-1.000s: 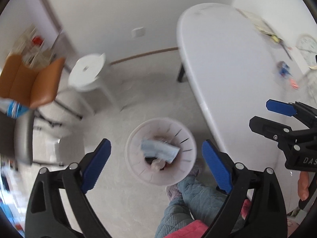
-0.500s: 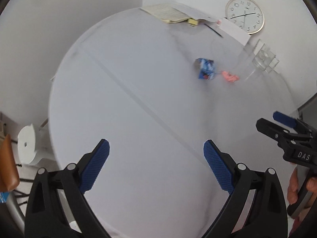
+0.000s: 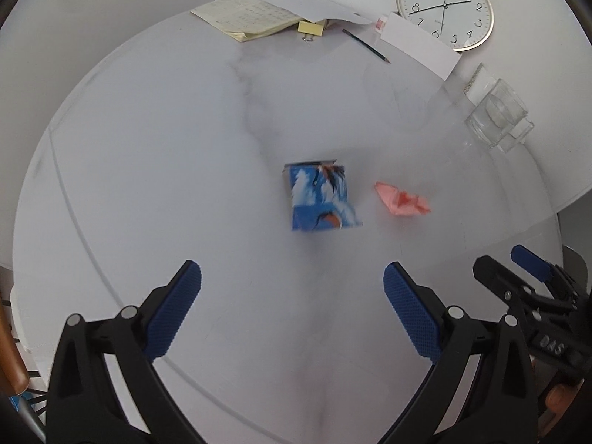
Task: Collect trash
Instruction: 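Grasp the blue printed box with the left gripper while the right grasps the pink paper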
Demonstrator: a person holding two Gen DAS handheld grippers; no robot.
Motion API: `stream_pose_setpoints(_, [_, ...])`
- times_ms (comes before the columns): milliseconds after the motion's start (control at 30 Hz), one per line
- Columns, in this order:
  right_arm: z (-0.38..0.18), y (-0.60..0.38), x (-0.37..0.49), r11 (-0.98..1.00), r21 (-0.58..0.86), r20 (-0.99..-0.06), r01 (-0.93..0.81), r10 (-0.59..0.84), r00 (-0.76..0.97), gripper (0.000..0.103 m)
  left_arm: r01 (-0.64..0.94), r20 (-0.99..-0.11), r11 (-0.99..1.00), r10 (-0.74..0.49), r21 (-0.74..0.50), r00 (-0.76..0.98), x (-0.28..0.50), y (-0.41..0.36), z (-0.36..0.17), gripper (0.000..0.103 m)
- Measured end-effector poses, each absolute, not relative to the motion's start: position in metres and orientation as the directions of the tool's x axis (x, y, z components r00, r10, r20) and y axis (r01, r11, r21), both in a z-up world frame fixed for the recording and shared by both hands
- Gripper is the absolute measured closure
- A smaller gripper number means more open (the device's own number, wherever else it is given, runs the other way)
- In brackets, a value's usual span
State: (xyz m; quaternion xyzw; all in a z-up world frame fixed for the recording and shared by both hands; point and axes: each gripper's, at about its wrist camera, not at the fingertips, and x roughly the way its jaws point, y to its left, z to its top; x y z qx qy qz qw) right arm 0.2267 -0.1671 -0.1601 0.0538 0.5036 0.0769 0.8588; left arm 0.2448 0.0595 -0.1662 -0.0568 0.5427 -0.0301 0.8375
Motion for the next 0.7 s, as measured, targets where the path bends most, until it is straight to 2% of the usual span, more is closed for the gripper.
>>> stream_pose_setpoints(433, [-0.189,-0.172,0.262,0.988,0.115,-0.867,-0.102,0.15,0.475,0.004,-0.056,-0.93,0.995,-0.058,-0.083,0.362,0.314,0.04,-0.217,0.011])
stream_pose_setpoints(567, [-0.194,-0.171,0.266,0.987,0.127,-0.869,-0.095,0.157,0.469,0.004,-0.046,-0.934,0.997,-0.049,-0.07,0.354,0.319,0.035,-0.222,0.034])
stream_pose_setpoints(633, [-0.194,-0.17,0.266,0.987,0.129,-0.867,-0.097,0.16,0.472,0.004,-0.04,-0.931,0.998,-0.039,-0.057,0.362,0.321,0.032,-0.222,0.041])
stream_pose_setpoints(700, [-0.193,-0.169,0.266,0.987,0.129,-0.866,-0.099,0.161,0.474,0.004,-0.029,-0.93,0.998,-0.037,-0.051,0.367,0.322,0.03,-0.22,0.054])
